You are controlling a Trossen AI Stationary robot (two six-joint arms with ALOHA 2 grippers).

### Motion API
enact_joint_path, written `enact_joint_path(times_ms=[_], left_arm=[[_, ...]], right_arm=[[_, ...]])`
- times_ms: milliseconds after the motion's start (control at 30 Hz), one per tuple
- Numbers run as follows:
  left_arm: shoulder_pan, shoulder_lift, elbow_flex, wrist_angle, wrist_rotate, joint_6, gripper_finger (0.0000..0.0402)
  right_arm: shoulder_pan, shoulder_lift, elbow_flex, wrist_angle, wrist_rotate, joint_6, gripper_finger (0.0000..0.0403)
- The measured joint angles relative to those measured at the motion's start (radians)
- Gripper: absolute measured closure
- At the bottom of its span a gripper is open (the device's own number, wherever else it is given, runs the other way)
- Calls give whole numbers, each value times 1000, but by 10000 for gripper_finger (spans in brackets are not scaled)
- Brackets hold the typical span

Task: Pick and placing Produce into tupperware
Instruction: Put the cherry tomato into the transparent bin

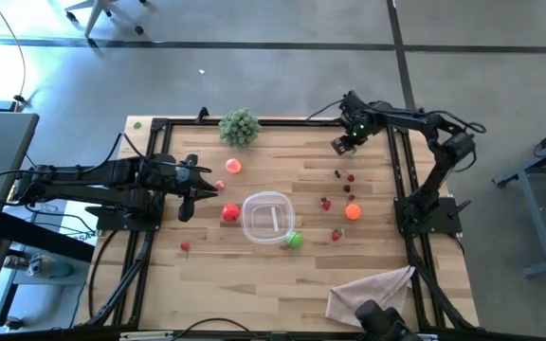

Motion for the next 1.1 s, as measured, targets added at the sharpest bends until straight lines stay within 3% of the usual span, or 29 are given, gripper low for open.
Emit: enact_joint_path(times_ms=[233,467,733,967,1100], left_arm=[[0,0,0,0,0,0,350],[0,0,0,0,0,0,350],[0,0,0,0,0,0,350],[0,0,0,0,0,0,350],[0,0,0,0,0,0,350]], right_arm=[[58,-181,0,41,-230,0,296],[240,-405,1,223,-387,46,296],[588,-504,3,505,-364,54,296],[836,-388,3,579,-104,-65,296],[886,-257,3,636,-71,-74,296]])
